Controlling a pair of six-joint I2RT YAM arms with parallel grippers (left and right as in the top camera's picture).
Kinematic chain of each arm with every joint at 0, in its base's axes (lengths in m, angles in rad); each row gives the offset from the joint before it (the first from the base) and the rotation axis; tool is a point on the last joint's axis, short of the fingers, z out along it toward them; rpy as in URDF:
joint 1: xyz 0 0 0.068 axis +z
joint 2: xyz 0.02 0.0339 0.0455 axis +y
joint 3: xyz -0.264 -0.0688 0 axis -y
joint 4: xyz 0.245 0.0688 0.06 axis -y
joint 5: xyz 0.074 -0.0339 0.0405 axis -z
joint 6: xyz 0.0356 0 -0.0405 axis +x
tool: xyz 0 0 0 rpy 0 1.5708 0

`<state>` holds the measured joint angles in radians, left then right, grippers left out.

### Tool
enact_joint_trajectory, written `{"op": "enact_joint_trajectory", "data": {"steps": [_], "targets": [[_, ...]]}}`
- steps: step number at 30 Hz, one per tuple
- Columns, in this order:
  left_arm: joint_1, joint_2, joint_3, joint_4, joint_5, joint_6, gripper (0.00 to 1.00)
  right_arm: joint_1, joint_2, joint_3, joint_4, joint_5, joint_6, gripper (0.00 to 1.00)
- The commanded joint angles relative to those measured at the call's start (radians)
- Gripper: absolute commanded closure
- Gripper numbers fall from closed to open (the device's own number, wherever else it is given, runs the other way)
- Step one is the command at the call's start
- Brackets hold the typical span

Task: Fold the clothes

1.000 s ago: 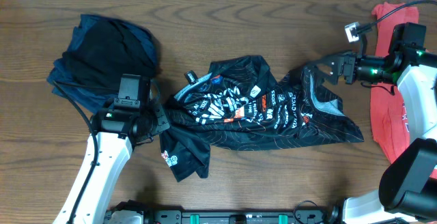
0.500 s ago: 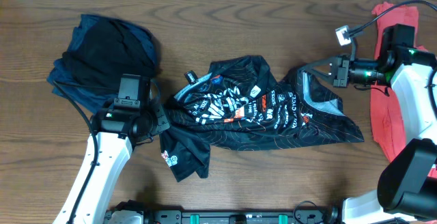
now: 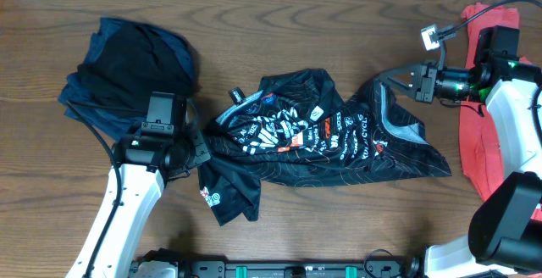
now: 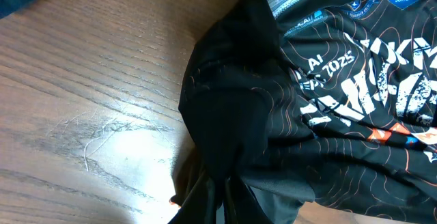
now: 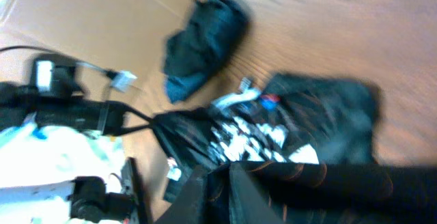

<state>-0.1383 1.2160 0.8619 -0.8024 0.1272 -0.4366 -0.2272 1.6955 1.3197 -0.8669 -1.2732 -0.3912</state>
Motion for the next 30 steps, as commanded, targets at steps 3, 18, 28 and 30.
{"op": "enact_joint_trajectory", "data": {"steps": [3,18,28,30], "targets": [[0.004,0.001,0.008,0.000,-0.008,0.014,0.93,-0.013,0.003,0.006,0.104,0.194,0.315,0.69],[0.004,-0.008,0.021,0.049,0.030,0.036,0.39,0.084,0.002,0.006,-0.088,0.373,0.129,0.76],[-0.086,-0.002,0.025,0.312,0.304,0.036,0.30,0.192,-0.018,0.006,-0.152,0.117,-0.029,0.64],[-0.134,0.006,0.025,0.365,0.309,0.035,0.29,0.199,-0.026,0.006,-0.148,0.053,-0.037,0.63]]}}
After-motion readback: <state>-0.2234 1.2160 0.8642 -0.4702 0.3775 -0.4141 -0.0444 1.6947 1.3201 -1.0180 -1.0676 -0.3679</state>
